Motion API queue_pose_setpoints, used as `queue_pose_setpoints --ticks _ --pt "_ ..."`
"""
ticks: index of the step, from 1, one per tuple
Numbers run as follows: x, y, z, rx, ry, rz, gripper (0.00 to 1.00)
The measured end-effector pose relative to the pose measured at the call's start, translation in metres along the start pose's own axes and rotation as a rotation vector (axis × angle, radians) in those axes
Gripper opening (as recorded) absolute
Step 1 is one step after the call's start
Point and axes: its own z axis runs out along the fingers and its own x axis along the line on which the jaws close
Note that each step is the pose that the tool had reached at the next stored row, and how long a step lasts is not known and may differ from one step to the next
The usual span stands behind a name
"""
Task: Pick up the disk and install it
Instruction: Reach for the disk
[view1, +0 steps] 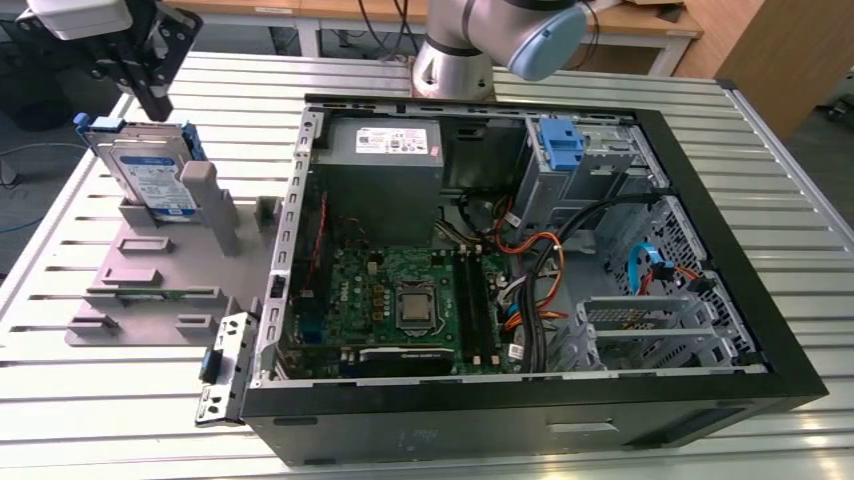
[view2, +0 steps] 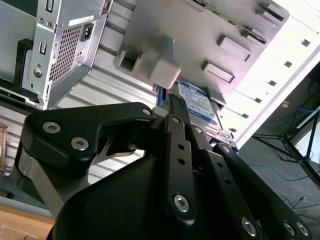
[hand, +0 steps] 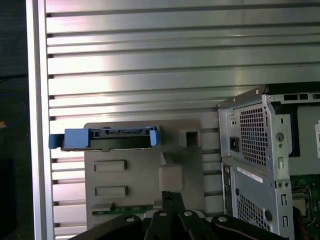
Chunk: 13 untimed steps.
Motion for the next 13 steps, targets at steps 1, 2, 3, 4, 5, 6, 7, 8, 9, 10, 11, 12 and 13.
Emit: queue_pose_setpoints --ticks 1,2,3,4,5,6,7,8,9,10,11,12,13 --pt "0.0013 -0.0001 0.0000 0.0000 0.0000 0.000 0.11" --pt "0.0021 -0.0002 0.0000 0.0000 0.0000 0.000 0.11" --pt "0.0023 -0.0002 0.0000 -0.0001 0.0000 0.000 0.11" --pt "0.0023 -0.0002 0.0000 0.0000 0.0000 0.000 0.11" --pt "0.0023 -0.0002 0.0000 0.0000 0.0000 0.000 0.11" --pt "0.0024 -0.0001 0.0000 0.0000 0.0000 0.000 0.11" --pt "0.0026 0.0002 0.0001 0.0000 0.0000 0.000 0.11" --pt "0.0028 0.0010 0.0004 0.0000 0.0000 0.000 0.11" --pt "0.0030 0.0022 0.0006 0.0000 0.0001 0.000 0.11" --pt "0.0033 0.0038 0.0010 0.0000 0.0001 0.000 0.11" --pt "0.0037 0.0058 0.0014 0.0001 0.0001 0.000 0.11" --pt "0.0041 0.0077 0.0018 0.0001 0.0001 0.000 0.11" --pt "0.0047 0.0095 0.0023 0.0000 0.0001 0.000 0.11"
